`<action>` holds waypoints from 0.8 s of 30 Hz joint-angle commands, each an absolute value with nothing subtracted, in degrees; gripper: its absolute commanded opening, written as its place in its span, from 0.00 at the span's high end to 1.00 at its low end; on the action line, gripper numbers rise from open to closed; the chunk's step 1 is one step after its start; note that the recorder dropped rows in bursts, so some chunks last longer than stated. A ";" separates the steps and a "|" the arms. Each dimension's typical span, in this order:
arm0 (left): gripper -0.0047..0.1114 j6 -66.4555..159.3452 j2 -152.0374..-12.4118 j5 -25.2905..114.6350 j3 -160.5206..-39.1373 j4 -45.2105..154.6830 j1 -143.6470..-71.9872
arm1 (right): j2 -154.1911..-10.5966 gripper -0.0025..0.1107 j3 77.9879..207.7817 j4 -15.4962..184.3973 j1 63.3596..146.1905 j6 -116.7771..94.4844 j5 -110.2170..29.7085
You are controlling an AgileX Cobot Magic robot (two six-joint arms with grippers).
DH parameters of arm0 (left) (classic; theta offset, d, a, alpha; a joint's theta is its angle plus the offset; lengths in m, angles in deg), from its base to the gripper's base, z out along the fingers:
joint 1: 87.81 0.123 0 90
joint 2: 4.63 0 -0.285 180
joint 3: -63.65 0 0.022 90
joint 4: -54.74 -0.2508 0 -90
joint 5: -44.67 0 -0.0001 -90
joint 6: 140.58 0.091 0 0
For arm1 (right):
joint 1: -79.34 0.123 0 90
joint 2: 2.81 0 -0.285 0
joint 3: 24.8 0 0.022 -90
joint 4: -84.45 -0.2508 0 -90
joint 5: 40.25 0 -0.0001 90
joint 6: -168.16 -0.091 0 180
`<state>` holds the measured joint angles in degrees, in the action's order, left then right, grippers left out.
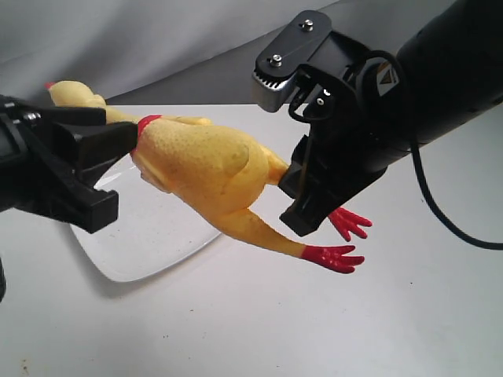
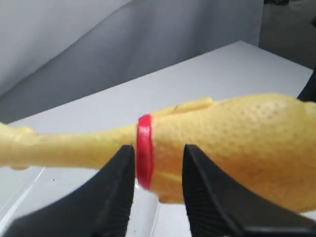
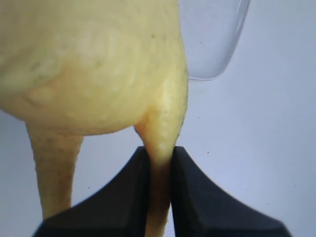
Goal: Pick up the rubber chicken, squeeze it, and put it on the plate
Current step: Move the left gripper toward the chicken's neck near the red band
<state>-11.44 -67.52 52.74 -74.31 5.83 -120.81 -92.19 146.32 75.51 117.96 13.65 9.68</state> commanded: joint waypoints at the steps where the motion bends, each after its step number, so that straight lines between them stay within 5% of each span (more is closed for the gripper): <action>1: 0.72 -3.12 -67.82 60.06 -72.49 7.10 -121.07 | -91.75 0.98 146.78 74.36 118.14 13.40 8.58; 8: 0.56 36.91 -67.82 77.59 -72.49 -0.78 -121.07 | -91.75 0.98 146.78 74.36 118.14 13.40 8.58; 15: 0.58 -10.26 -65.91 69.22 -76.05 -12.19 -119.46 | -91.75 0.98 146.78 74.36 118.14 13.40 8.58; 20: 0.60 -9.62 -68.72 52.59 -75.54 10.87 -106.91 | -91.75 0.98 146.78 74.36 118.14 13.40 8.58; 24: 0.77 8.31 -74.32 52.42 -73.57 34.81 -107.14 | -91.75 0.98 146.78 74.36 118.14 13.40 8.58</action>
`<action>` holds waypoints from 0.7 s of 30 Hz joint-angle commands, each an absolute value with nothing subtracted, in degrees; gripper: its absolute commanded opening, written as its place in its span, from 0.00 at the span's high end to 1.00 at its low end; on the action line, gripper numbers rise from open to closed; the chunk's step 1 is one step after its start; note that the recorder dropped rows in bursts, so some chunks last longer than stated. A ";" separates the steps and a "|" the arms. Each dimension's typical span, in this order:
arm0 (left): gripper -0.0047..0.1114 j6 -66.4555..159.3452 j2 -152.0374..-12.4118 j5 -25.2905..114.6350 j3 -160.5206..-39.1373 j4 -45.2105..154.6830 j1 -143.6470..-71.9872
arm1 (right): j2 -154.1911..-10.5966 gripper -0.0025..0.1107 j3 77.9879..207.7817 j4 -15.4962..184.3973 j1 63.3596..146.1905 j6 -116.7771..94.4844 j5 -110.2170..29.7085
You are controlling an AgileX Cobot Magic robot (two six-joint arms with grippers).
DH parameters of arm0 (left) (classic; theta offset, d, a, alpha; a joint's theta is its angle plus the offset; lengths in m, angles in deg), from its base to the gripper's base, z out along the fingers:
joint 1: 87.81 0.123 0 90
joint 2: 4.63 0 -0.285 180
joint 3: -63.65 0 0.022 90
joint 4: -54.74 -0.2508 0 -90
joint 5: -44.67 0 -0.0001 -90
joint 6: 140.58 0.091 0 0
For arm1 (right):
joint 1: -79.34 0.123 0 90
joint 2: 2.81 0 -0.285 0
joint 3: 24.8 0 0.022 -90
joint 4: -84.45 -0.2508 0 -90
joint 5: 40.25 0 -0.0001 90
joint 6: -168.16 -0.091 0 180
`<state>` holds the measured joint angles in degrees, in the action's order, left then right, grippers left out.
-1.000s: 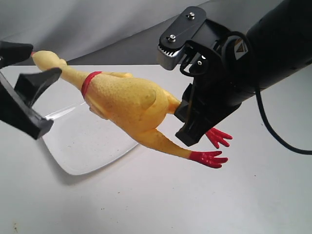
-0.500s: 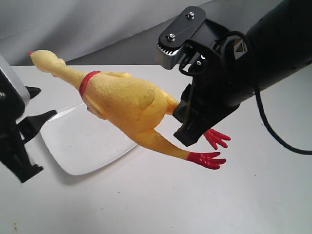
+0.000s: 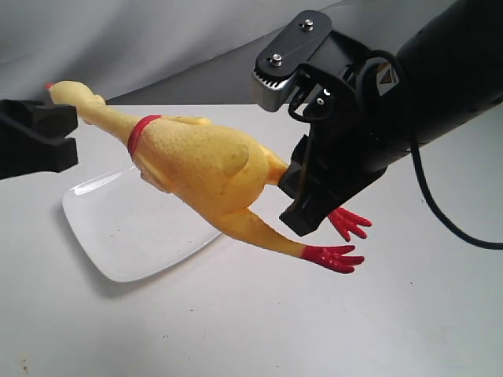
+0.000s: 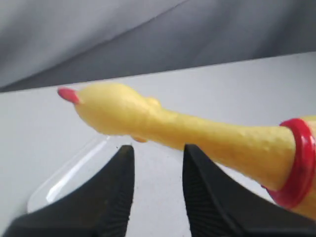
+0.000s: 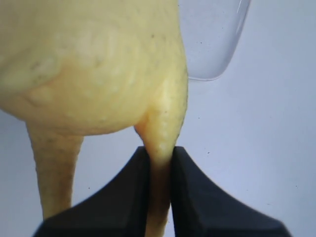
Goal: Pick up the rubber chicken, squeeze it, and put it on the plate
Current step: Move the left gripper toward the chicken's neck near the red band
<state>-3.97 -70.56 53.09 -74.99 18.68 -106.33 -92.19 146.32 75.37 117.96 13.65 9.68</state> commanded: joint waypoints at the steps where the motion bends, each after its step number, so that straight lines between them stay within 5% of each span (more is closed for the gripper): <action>1: 0.78 11.64 -75.21 53.23 -73.33 38.04 -107.84 | -91.75 0.98 146.78 74.36 118.14 13.40 8.58; 13: 0.78 59.46 -70.80 60.95 -73.44 103.90 -113.09 | -91.75 0.98 146.78 74.36 118.14 13.51 8.82; 17: 0.91 66.62 -67.42 59.08 -71.26 119.38 -113.09 | -91.75 0.98 146.78 74.36 118.14 13.51 8.82; 21: 0.92 72.96 -64.02 52.35 -67.52 130.74 -113.09 | -91.75 0.98 146.78 74.36 118.14 13.51 8.93</action>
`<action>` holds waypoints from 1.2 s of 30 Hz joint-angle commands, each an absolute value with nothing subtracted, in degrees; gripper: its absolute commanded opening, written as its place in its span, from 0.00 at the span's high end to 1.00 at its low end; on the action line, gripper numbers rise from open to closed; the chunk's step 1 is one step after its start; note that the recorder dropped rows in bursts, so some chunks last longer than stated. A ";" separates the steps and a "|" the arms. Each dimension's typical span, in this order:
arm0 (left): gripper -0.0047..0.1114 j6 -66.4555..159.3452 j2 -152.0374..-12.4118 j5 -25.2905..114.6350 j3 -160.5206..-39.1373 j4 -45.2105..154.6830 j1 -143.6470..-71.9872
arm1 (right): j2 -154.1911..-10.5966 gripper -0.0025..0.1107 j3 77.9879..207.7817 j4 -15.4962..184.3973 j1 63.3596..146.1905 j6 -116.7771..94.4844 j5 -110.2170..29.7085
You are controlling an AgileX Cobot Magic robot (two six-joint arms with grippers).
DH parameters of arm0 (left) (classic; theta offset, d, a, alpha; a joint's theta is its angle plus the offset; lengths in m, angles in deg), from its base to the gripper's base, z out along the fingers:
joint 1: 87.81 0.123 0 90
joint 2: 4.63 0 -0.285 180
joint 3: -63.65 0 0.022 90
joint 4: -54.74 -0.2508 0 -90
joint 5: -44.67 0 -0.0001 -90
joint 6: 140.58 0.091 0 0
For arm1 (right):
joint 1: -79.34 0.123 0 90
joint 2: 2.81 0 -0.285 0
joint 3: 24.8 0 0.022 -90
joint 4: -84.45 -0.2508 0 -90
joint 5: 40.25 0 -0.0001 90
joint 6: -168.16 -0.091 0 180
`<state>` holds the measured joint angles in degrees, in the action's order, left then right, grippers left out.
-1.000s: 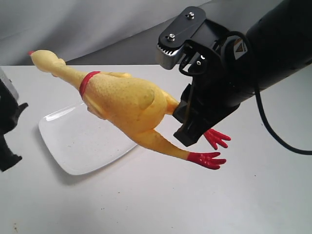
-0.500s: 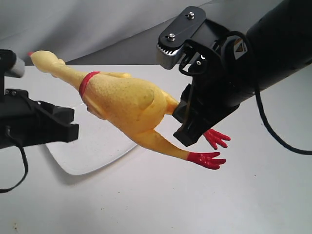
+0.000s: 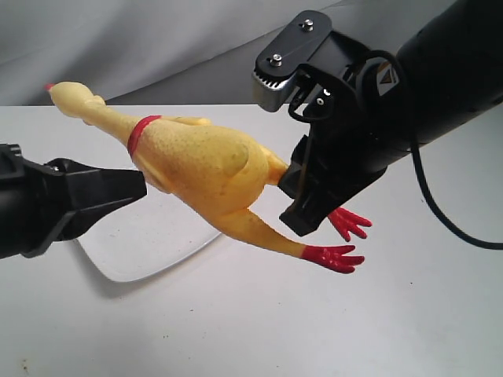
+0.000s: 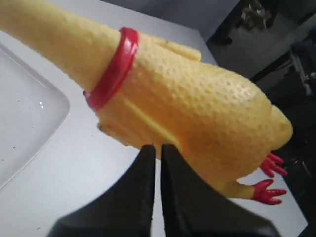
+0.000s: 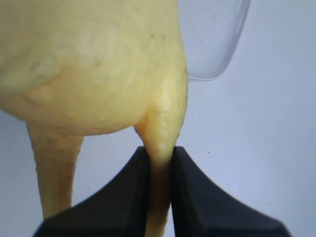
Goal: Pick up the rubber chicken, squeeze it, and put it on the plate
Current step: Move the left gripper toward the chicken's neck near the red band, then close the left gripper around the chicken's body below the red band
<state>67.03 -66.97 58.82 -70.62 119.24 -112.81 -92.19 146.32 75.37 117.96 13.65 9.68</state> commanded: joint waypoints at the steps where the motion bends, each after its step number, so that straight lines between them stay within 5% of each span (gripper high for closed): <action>1: 0.92 73.62 -63.08 50.51 -66.56 133.11 -113.09 | -91.75 0.98 146.78 74.36 118.14 13.39 8.92; 14: 0.91 74.36 -58.10 44.67 -65.17 130.96 -113.09 | -91.75 0.98 146.78 74.20 118.14 13.39 9.36; 19: 0.64 74.23 -59.72 44.67 -65.17 125.89 -113.09 | -91.75 0.98 146.78 73.82 118.14 13.39 9.58; 23: 0.20 71.71 -60.08 45.05 -65.17 130.09 -113.09 | -91.75 0.98 146.78 73.44 118.14 13.39 9.69; 25: 0.06 69.03 -60.24 47.27 -65.17 133.97 -113.09 | -91.75 0.98 146.78 73.44 118.14 13.39 9.69; 36: 0.06 70.85 -73.78 58.00 -68.61 138.89 -113.09 | -91.75 0.98 146.78 70.51 118.26 13.39 10.30</action>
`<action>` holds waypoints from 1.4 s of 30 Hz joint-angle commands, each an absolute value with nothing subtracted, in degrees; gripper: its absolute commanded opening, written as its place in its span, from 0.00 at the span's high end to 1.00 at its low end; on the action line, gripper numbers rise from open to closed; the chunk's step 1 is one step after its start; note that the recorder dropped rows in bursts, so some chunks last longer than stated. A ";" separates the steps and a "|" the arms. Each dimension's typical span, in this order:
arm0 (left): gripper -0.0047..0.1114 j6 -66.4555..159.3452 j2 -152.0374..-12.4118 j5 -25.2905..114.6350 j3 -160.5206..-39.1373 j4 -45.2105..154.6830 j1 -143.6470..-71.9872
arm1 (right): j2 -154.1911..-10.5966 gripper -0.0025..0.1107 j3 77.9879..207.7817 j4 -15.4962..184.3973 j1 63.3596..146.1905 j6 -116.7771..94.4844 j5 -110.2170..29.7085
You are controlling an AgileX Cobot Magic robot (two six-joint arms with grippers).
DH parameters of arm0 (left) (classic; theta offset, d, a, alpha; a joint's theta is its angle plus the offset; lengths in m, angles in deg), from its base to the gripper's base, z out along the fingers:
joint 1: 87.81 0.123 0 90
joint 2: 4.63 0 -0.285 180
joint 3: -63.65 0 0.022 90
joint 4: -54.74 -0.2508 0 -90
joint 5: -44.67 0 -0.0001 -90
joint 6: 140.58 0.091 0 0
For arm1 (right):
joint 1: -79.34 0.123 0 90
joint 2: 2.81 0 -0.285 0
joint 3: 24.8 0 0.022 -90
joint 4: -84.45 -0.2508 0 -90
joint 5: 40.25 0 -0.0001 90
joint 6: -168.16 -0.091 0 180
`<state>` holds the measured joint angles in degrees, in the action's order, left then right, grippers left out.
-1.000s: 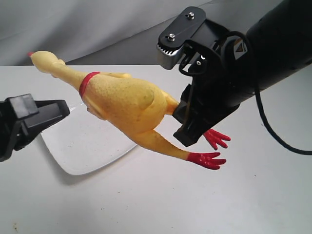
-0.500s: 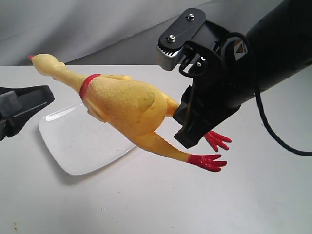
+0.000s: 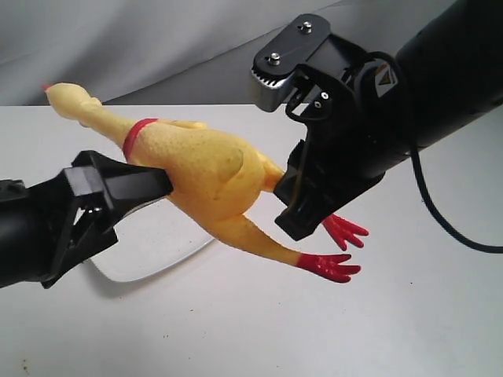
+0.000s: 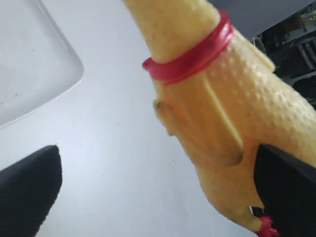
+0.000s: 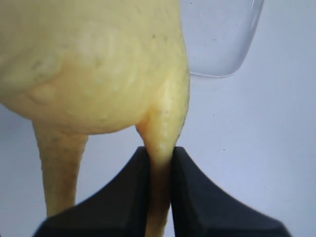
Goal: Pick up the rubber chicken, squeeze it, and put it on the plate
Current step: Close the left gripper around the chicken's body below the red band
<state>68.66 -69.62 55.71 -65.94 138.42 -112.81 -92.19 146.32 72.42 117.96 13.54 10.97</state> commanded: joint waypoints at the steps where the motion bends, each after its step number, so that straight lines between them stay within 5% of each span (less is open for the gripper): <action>1: 0.06 71.91 -74.43 59.05 -69.59 138.89 -113.09 | -91.75 0.98 146.78 70.51 118.26 13.39 10.30; 42: 0.06 84.98 -75.09 56.68 -75.31 139.78 -113.09 | -91.75 0.98 146.78 66.08 118.26 16.43 9.97</action>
<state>82.74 -74.81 57.81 -75.07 140.76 -112.81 -92.19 146.32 68.24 117.96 15.42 11.74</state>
